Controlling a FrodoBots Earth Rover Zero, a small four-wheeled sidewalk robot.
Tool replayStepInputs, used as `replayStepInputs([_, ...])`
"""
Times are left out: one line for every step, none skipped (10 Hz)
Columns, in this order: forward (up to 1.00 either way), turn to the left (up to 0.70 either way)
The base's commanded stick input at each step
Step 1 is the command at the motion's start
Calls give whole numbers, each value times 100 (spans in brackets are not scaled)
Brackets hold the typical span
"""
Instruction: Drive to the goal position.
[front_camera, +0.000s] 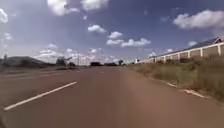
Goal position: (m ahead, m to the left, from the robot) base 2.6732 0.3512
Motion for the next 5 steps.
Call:
replayStepInputs([100, 5])
replayStepInputs([100, -17])
replayStepInputs([100, -35])
replayStepInputs([100, -35])
replayStepInputs([100, -35])
